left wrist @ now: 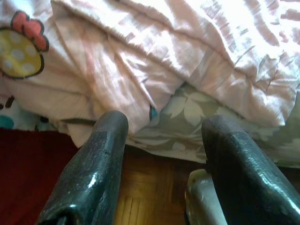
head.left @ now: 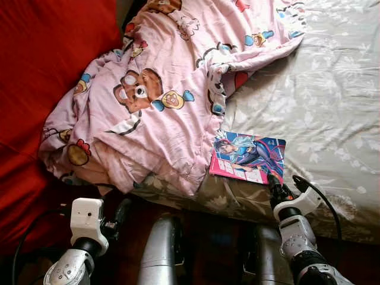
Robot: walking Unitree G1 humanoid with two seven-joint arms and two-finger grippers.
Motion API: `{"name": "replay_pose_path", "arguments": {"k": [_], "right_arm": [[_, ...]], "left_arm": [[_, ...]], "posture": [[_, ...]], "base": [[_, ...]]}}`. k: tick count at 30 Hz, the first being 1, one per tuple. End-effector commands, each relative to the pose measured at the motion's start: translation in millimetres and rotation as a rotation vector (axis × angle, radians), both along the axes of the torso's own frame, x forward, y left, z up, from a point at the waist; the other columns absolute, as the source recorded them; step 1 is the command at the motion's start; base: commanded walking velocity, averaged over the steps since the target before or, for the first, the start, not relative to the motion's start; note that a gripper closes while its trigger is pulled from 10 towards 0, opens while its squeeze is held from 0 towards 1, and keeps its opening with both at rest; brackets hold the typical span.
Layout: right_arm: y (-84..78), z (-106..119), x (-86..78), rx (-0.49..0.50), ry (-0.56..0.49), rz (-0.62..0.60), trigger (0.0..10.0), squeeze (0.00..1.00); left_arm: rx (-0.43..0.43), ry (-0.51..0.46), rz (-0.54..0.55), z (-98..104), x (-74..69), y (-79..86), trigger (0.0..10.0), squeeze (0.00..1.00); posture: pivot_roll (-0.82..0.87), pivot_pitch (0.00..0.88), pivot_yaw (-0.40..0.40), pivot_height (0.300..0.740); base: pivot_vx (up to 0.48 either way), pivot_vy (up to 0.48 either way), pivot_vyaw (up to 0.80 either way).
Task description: Clean up the room
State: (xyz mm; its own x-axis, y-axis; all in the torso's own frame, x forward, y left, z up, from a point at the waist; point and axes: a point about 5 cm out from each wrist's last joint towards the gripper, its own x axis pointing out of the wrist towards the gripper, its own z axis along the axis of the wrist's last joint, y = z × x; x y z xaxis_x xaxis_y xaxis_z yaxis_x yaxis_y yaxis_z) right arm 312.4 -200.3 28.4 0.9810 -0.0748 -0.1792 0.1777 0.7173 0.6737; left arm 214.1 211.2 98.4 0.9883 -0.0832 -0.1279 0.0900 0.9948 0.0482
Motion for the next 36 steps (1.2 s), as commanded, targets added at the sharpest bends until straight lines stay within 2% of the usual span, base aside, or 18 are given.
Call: {"name": "replay_pose_path", "arguments": {"k": [1, 9, 15, 20, 28, 33, 36], "right_arm": [[6.3, -6, -5.0, 0.003, 0.003, 0.009, 10.0, 0.0], [7.8, -6, -6.3, 0.013, -0.021, -0.006, 10.0, 0.0], [5.7, 0, -1.4, 0.021, -0.041, -0.022, 10.0, 0.0], [6.6, -3, -2.0, 0.074, -0.022, -0.033, 10.0, 0.0], [0.1, -25, -19.0, 0.215, 0.082, -0.125, 10.0, 0.0], [1.8, -30, -22.6, 0.229, 0.109, -0.128, 10.0, 0.0], [3.9, -27, -19.5, 0.246, 0.089, -0.11, 10.0, 0.0]], "left_arm": [[0.003, 0.046, 0.016, -9, -6.6, 4.1, 10.0, 0.0], [0.002, 0.043, 0.015, -8, -7.0, 4.2, 10.0, 0.0], [0.005, 0.051, 0.017, -9, -11.0, 4.6, 10.0, 0.0], [0.017, 0.054, 0.004, -10, -11.6, 2.2, 10.0, 0.0], [0.028, 0.051, 0.01, -7, -17.5, 3.6, 10.0, 0.0], [0.059, 0.059, -0.003, -6, -22.2, 5.4, 10.0, 0.0], [0.063, 0.057, 0.002, -5, -23.3, 6.5, 10.0, 0.0]], "posture": [[0.17, 0.373, 0.155, 0.612], [0.17, 0.371, 0.156, 0.612], [0.18, 0.374, 0.156, 0.612], [0.18, 0.376, 0.156, 0.612], [0.21, 0.394, 0.163, 0.612], [0.23, 0.403, 0.165, 0.612], [0.24, 0.407, 0.167, 0.612]], "base": [[0.0, 0.0, 0.0], [0.0, 0.0, 0.0], [0.0, 0.0, 0.0], [0.0, 0.0, 0.0], [0.0, 0.0, 0.0], [0.0, 0.0, 0.0], [0.0, 0.0, 0.0]]}}
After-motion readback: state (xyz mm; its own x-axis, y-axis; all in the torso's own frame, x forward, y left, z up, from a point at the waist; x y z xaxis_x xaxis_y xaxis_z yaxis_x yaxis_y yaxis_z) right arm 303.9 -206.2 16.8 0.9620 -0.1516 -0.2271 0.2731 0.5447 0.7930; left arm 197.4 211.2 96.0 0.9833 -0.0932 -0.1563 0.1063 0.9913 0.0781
